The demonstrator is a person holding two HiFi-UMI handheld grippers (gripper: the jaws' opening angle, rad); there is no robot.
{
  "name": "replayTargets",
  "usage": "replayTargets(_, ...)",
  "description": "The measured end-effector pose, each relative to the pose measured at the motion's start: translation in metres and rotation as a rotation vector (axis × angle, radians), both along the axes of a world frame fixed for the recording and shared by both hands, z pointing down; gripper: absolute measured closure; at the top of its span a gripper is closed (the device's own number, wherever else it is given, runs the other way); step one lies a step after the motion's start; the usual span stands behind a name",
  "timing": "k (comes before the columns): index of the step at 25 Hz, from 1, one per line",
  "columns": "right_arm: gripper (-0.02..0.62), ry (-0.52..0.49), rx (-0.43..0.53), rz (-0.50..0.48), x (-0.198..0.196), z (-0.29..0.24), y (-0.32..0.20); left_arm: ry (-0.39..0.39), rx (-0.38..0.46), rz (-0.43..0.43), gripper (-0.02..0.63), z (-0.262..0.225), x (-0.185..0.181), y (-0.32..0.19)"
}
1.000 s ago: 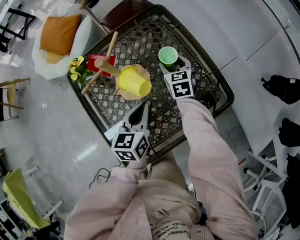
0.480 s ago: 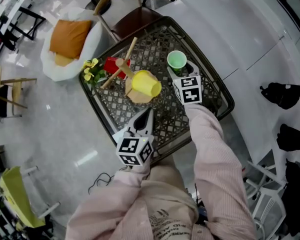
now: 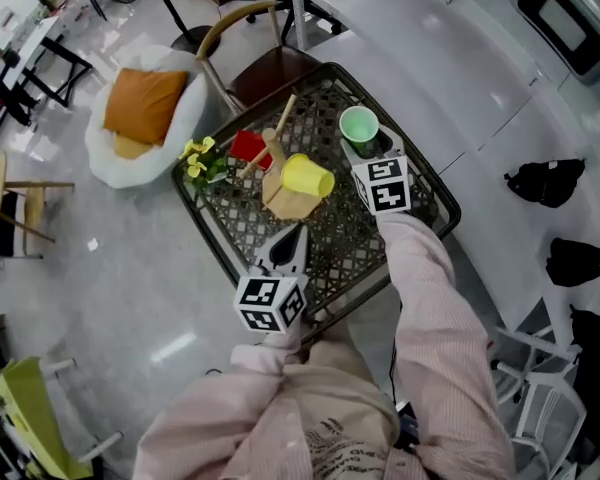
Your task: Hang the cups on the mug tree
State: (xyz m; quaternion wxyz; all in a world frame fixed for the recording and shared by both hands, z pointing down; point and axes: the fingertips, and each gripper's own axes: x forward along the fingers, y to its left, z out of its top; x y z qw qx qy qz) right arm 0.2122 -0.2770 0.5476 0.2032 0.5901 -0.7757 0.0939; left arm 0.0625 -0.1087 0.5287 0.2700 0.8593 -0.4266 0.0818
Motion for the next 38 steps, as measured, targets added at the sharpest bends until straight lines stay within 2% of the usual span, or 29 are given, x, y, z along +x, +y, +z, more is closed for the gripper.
replayTargets(12,0.333,0.123,0.061,-0.057,-0.031,-0.057,-0.001,0.025,0.025,0.043,0.607,-0.022,-0.021,-0.002)
replayTargets(22,0.333,0.25,0.109,-0.137,-0.057,-0.095,-0.012,0.042,0.062,0.03,0.607,-0.044,-0.038,-0.013)
replayTargets(30,0.333,0.38,0.137,-0.254,-0.072,-0.111,-0.015,0.051,0.085,-0.017,0.607,-0.056,-0.038,-0.019)
replayTargets(38,0.333,0.584,0.186,-0.413,-0.084,-0.117,-0.015,0.047,0.104,-0.082,0.608,-0.063,-0.038,-0.02)
